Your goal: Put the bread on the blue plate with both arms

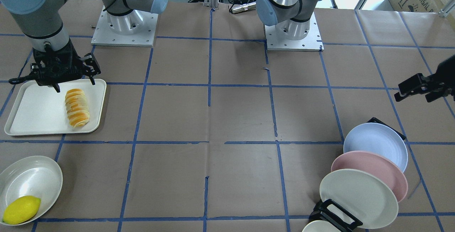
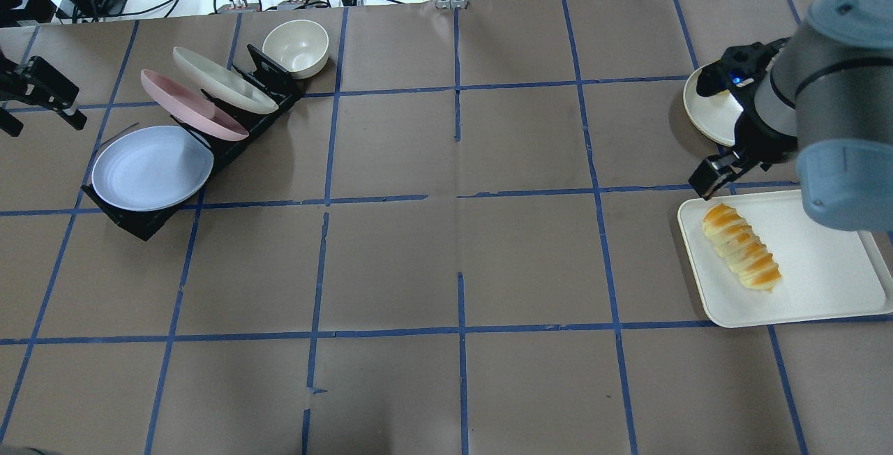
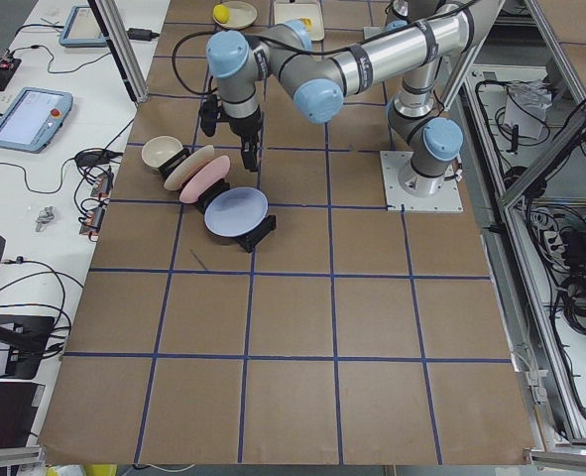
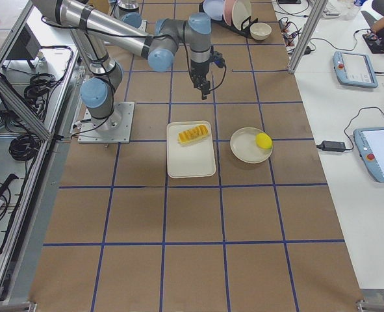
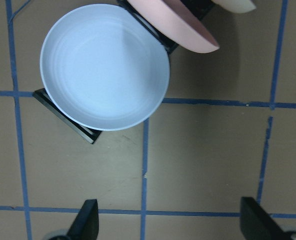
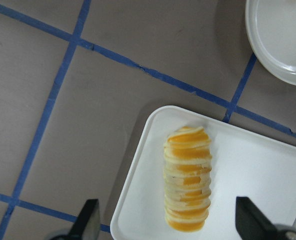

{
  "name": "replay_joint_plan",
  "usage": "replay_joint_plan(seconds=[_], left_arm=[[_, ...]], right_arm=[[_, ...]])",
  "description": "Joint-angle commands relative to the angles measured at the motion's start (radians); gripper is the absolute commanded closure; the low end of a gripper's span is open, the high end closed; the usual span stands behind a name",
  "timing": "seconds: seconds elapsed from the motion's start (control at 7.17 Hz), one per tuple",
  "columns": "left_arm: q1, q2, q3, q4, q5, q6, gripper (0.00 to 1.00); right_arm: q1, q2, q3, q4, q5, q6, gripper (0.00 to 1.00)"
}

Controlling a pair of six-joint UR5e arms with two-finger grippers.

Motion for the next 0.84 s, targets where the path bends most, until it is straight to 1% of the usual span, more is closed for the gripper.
replay_joint_plan(seconds=[0.0,0.14,0.28,0.42,0.56,0.7], left_arm=[[0.064,-0.233,0.154,0.018,-0.036,0.136,0.0],[0.066,-0.324,0.195,0.035,-0.041,0.184,0.0],[0.068,-0.373,0.185,0.069,-0.05,0.186,0.0],[0.068,-0.407,0.176,0.107,-0.069,0.186,0.0],[0.063,-0.432,0.173,0.112,-0.069,0.183,0.01],[0.06,-0.444,0.171,0.111,-0.069,0.181,0.09]], right_arm=[[-0.094,0.005,0.125,-0.099,0.014,-0.062,0.05],[-0.102,0.02,0.149,-0.126,0.014,-0.064,0.05],[-0.111,0.061,0.167,-0.177,0.008,-0.064,0.05],[-0.163,0.121,0.175,-0.215,0.011,-0.064,0.05],[-0.192,0.152,0.172,-0.229,0.014,-0.064,0.05],[-0.196,0.158,0.175,-0.251,0.014,-0.064,0.05]])
